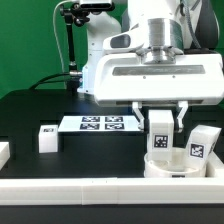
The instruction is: Assemble stool
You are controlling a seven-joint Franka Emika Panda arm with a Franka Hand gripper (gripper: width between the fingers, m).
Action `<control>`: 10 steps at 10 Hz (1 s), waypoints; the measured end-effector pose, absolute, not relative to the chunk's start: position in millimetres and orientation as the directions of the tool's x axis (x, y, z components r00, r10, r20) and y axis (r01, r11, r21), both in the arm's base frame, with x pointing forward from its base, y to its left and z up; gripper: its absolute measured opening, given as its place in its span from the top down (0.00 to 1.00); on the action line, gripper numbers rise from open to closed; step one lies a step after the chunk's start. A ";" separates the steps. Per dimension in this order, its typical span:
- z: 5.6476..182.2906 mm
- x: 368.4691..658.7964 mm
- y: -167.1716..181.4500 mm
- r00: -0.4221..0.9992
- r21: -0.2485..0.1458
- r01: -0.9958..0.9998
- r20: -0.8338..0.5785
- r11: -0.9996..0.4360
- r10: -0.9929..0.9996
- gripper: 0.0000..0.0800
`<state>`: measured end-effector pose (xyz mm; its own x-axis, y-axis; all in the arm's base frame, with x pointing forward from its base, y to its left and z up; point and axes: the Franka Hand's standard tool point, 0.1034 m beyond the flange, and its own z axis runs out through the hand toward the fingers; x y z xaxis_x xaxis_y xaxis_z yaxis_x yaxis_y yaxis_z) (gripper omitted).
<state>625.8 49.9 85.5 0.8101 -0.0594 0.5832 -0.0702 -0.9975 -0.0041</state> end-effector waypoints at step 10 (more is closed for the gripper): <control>82.7 621.6 50.8 0.819 -0.005 -0.069 0.571 -0.998 -0.059 0.23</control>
Offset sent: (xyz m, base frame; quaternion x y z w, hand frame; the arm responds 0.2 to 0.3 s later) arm -0.0146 0.0037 -0.0122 0.0048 0.0246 0.0082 0.9997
